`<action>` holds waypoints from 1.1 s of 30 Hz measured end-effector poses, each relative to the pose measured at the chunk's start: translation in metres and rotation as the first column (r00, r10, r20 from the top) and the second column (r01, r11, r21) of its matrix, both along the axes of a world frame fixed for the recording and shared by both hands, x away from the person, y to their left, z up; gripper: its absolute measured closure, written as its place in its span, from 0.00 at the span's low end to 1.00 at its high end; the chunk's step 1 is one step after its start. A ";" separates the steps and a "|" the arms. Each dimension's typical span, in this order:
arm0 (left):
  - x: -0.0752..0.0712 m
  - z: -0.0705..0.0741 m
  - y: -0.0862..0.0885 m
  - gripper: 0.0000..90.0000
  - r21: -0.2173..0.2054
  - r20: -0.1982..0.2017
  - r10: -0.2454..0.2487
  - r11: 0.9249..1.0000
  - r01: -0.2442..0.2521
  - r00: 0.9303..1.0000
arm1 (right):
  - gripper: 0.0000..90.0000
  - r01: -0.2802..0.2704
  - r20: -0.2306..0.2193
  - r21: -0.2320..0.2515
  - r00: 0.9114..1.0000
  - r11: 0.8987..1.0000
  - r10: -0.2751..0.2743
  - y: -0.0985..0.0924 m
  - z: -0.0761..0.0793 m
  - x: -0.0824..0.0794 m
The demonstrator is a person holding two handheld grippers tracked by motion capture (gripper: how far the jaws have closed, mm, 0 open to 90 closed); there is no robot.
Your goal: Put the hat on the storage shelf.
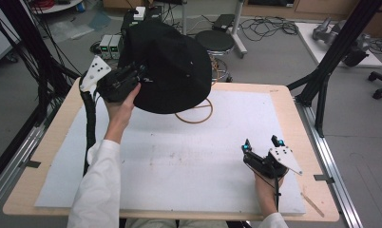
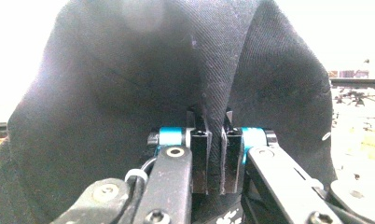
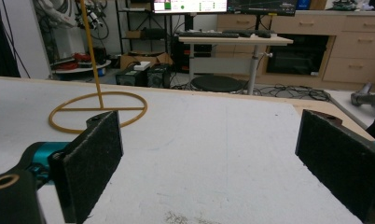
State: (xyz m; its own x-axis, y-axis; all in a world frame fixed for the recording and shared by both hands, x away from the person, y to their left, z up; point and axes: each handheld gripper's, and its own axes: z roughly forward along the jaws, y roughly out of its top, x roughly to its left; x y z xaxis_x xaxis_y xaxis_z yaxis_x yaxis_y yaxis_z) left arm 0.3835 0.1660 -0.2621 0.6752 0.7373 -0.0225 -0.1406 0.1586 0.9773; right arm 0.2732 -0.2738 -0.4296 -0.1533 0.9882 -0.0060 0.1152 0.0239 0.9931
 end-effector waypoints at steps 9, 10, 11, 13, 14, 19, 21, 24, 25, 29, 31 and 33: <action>0.030 0.011 -0.027 0.96 0.043 -0.031 -0.018 0.999 0.019 0.999 | 0.07 -0.009 -0.003 0.005 1.000 1.000 0.009 0.000 0.000 0.000; 0.030 0.011 -0.027 0.96 0.043 -0.031 -0.018 0.999 0.019 0.999 | 0.07 -0.009 -0.003 0.005 1.000 1.000 0.009 0.000 0.000 0.000; 0.038 0.011 -0.032 0.96 0.040 -0.040 -0.021 0.999 0.022 0.999 | 0.07 -0.010 -0.002 0.009 1.000 1.000 0.010 0.000 0.000 0.000; 0.046 0.013 -0.038 0.96 0.040 -0.049 -0.023 0.999 0.025 0.999 | 0.07 -0.011 -0.002 0.009 1.000 1.000 0.011 0.000 0.001 0.000; 0.046 0.013 -0.038 0.96 0.040 -0.049 -0.023 0.999 0.025 0.999 | 0.07 -0.011 -0.002 0.009 1.000 1.000 0.011 0.000 0.001 0.000; 0.070 0.019 -0.059 0.96 0.049 -0.072 -0.031 0.998 0.034 0.997 | 0.07 -0.010 -0.003 0.014 1.000 1.000 0.010 -0.001 0.000 0.000; 0.077 0.020 -0.064 0.96 0.053 -0.083 -0.034 0.998 0.038 0.996 | 0.07 -0.008 0.000 0.013 1.000 1.000 0.008 -0.001 0.000 0.000; 0.083 0.021 -0.069 0.96 0.057 -0.093 -0.030 0.998 0.036 0.995 | 0.07 -0.008 -0.002 0.013 1.000 1.000 0.008 -0.001 0.000 0.000; 0.088 0.022 -0.073 0.96 0.050 -0.101 -0.029 0.998 0.034 0.994 | 0.07 -0.010 0.000 0.015 1.000 1.000 0.010 -0.001 0.000 0.000; 0.095 0.023 -0.078 0.96 0.055 -0.117 -0.029 0.998 0.035 0.993 | 0.07 -0.010 -0.001 0.022 1.000 1.000 0.010 -0.001 0.001 -0.001; 0.096 0.022 -0.079 0.96 0.059 -0.121 -0.028 0.998 0.036 0.992 | 0.07 -0.012 0.001 0.019 1.000 1.000 0.012 -0.001 0.001 -0.002; 0.098 0.020 -0.080 0.96 0.062 -0.131 -0.037 0.997 0.046 0.991 | 0.07 -0.012 0.001 0.020 1.000 1.000 0.012 -0.001 0.001 -0.002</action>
